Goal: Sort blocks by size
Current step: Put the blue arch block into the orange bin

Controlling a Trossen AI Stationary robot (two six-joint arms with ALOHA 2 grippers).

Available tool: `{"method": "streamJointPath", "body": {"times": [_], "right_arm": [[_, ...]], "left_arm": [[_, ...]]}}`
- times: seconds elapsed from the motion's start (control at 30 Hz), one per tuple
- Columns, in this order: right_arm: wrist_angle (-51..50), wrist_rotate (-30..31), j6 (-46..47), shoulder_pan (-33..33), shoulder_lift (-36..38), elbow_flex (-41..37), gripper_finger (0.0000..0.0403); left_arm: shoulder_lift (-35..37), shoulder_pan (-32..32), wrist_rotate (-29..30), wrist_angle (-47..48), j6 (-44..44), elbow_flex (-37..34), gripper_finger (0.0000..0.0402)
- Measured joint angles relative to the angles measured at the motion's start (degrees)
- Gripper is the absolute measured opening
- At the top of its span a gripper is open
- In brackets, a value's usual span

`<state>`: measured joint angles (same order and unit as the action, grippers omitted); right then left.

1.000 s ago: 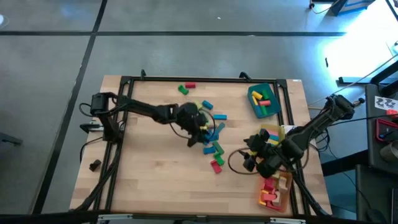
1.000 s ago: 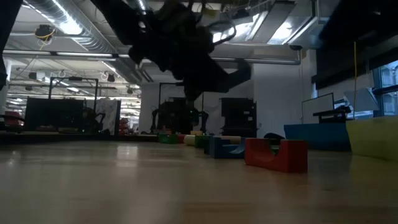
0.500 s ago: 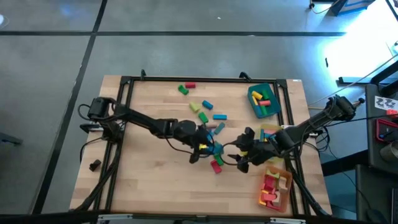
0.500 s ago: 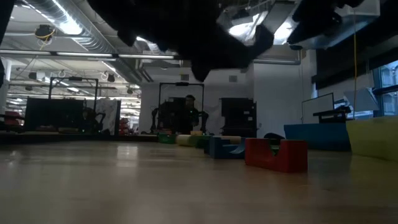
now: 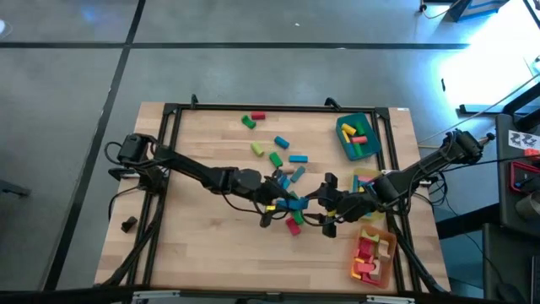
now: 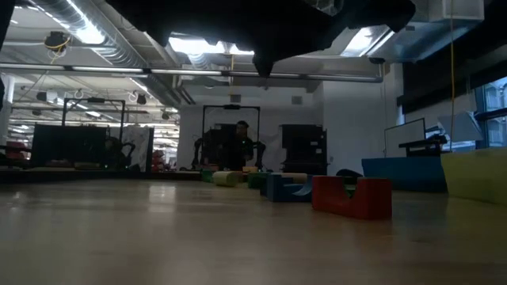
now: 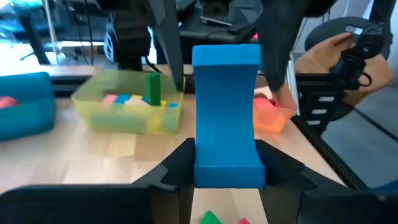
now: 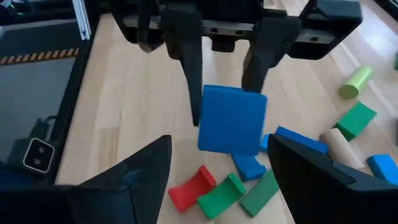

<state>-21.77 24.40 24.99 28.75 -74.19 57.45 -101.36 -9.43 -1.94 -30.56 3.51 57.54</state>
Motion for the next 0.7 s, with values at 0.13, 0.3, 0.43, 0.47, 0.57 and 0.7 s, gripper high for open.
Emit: {"method": "streamJointPath", "body": {"times": [0.13,0.3,0.43,0.47,0.57,0.7], "right_arm": [[2.65,0.04,0.07,0.0,-0.01,0.0,0.0264],[5.0,2.98,0.12,0.0,-0.01,0.0,0.0264],[5.08,3.64,0.13,-0.02,-0.01,0.0,0.0261],[5.06,3.64,0.13,-0.02,-0.01,0.0,0.0256],[5.05,3.63,0.15,-0.24,-0.45,0.01,0.0228],[4.98,1.43,0.2,-1.7,-1.07,0.02,0.0168]], "left_arm": [[0.0,0.0,1.67,-0.78,-0.88,0.0,0.0122],[0.0,0.01,2.22,-2.4,-2.45,0.0,0.0123],[0.0,-0.02,2.24,-2.25,-2.5,0.0,0.0123],[0.0,-0.02,2.24,-2.33,-2.5,0.0,0.0123],[0.0,-0.11,2.24,-2.28,-2.5,0.0,0.0123],[0.0,-0.11,2.22,-2.35,-2.51,0.0,0.0123]]}}
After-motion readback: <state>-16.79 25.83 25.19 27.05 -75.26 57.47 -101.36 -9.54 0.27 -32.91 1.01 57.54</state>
